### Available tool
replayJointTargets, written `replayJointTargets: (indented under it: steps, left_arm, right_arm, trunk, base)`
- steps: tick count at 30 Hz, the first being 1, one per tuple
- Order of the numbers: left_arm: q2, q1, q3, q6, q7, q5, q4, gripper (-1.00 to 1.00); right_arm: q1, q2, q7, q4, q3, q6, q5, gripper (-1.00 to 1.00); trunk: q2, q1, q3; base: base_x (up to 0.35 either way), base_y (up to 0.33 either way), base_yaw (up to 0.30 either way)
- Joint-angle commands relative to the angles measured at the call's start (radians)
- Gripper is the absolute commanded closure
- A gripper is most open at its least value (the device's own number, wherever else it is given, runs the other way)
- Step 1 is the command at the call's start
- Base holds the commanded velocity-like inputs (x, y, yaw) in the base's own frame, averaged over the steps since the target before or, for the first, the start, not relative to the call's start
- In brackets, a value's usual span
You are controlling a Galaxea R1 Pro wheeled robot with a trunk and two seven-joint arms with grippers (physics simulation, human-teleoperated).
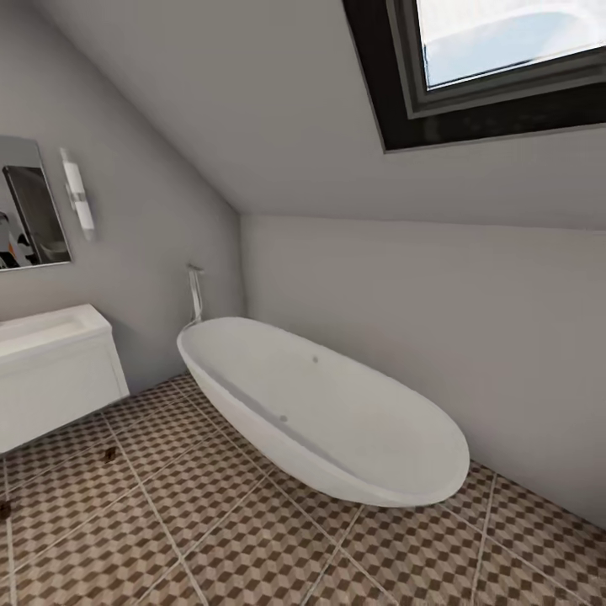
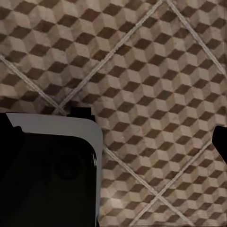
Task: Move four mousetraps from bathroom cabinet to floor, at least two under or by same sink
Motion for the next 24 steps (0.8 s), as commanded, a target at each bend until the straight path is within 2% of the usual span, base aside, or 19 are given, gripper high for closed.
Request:
replayJointTargets:
  steps: [1,10,24]
  left_arm:
    - [0.000,0.000,0.006,-0.004,0.000,0.006,0.001,-1.00]
    - [0.000,0.000,0.006,-0.004,0.000,0.006,0.001,-1.00]
    - [0.000,0.000,0.006,-0.004,0.000,0.005,0.001,-1.00]
  right_arm:
    - [-0.002,0.000,-0.004,0.003,-0.008,-0.005,0.006,-1.00]
    - [-0.001,-0.006,0.011,0.003,-0.008,-0.005,-0.024,-1.00]
    - [0.005,-0.006,0.028,0.003,-0.008,-0.007,-0.030,-1.00]
  trunk:
    - [-0.001,0.000,-0.001]
    - [-0.001,0.000,0.004]
    - [-0.001,0.000,0.011]
  base:
    - [0.000,0.000,-0.288]
    - [0.000,0.000,-0.289]
    - [0.000,0.000,-0.289]
